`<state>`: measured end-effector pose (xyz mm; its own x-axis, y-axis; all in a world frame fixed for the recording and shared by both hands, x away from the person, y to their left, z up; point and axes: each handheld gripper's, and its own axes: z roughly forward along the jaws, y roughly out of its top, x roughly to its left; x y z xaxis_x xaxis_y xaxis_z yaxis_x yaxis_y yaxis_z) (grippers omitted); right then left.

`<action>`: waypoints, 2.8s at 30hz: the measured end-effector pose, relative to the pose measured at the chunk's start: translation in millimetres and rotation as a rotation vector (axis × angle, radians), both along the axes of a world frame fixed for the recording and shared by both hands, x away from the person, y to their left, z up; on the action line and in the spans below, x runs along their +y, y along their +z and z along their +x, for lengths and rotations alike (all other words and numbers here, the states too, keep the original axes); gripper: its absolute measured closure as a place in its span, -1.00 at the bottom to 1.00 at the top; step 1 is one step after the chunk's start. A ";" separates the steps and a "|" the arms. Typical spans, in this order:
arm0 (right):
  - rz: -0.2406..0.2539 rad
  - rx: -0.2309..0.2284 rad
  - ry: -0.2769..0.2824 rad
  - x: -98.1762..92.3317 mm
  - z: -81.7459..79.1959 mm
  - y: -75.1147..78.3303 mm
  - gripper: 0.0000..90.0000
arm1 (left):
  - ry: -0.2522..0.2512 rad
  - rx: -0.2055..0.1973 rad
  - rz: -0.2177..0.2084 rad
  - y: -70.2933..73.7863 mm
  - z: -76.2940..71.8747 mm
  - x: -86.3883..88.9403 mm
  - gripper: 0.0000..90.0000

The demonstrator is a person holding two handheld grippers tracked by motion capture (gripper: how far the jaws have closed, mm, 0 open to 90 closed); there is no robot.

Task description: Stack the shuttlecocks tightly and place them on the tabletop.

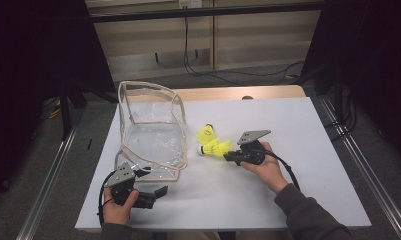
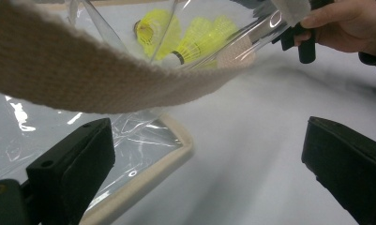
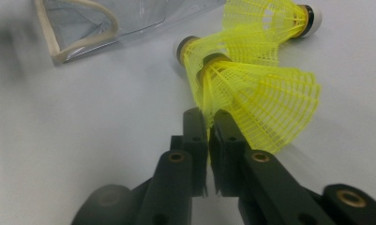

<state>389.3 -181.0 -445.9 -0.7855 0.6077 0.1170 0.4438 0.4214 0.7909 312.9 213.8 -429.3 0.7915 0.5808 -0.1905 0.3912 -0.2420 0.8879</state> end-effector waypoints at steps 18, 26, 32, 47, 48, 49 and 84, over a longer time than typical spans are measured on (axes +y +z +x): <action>0.029 -0.013 0.005 4.2 -1.5 0.1 0.96 | -0.001 0.002 0.001 -0.1 0.2 -0.5 -0.94; 0.026 -0.001 0.007 6.1 -3.5 -0.1 0.90 | -0.001 0.002 0.001 -0.1 0.2 -0.6 -0.94; 0.038 -0.003 0.013 8.1 -6.0 2.1 0.86 | -0.002 0.003 0.001 -0.1 0.3 -1.0 -0.94; 0.026 0.011 -0.014 5.4 -5.6 -0.1 0.61 | -0.006 -0.001 0.001 -0.4 0.8 -1.2 -0.94; 0.025 0.010 -0.013 5.1 -5.8 0.4 0.59 | -0.006 0.000 0.001 -0.4 0.8 -1.2 -0.94; 0.025 0.010 -0.015 4.8 -6.2 1.1 0.55 | -0.005 0.001 0.000 -0.6 1.0 -1.3 -0.94; 0.066 -0.017 -0.107 -24.3 -9.1 28.5 -0.11 | -0.007 0.002 -0.010 -0.4 3.0 -4.0 -0.94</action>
<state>380.3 -205.4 -417.4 -0.7191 0.6792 0.1465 0.4693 0.3193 0.8233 316.0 209.7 -429.7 0.7953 0.5732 -0.1976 0.3913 -0.2363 0.8894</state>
